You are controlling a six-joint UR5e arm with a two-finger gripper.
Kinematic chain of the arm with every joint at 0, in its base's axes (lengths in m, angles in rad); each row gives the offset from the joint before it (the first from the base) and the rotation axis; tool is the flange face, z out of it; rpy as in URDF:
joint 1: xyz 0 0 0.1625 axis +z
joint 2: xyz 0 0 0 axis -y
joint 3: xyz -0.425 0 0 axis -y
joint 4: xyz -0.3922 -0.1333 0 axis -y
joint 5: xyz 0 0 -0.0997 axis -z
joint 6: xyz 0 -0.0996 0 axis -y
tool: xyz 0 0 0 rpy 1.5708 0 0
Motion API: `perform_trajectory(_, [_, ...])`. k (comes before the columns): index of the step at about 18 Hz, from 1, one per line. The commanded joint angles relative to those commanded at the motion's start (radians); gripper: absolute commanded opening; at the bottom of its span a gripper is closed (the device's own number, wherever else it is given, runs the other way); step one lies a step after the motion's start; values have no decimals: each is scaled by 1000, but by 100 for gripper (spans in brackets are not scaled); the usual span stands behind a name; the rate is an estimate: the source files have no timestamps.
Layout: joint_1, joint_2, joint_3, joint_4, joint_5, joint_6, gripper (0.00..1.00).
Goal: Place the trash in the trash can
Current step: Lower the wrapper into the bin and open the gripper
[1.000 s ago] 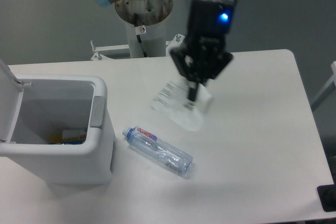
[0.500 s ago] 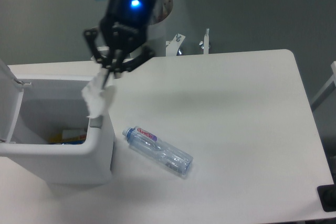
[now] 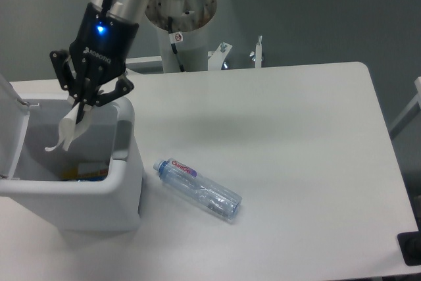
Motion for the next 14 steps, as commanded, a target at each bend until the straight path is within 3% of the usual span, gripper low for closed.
perform_trajectory(7, [-28,-46,-11,3,2,26,11])
perform_trajectory(8, [-29,-48,-12,3,2,26,18])
perform_trajectory(9, [-29,-49,-12,3,2,25,32])
perform_trajectory(10, [-29,-49,-12,2,2,22,59])
perform_trajectory(12, [-28,-54,0,0,2,20,98])
perform_trajectory(14, [-28,-54,5,-3,3,12,100])
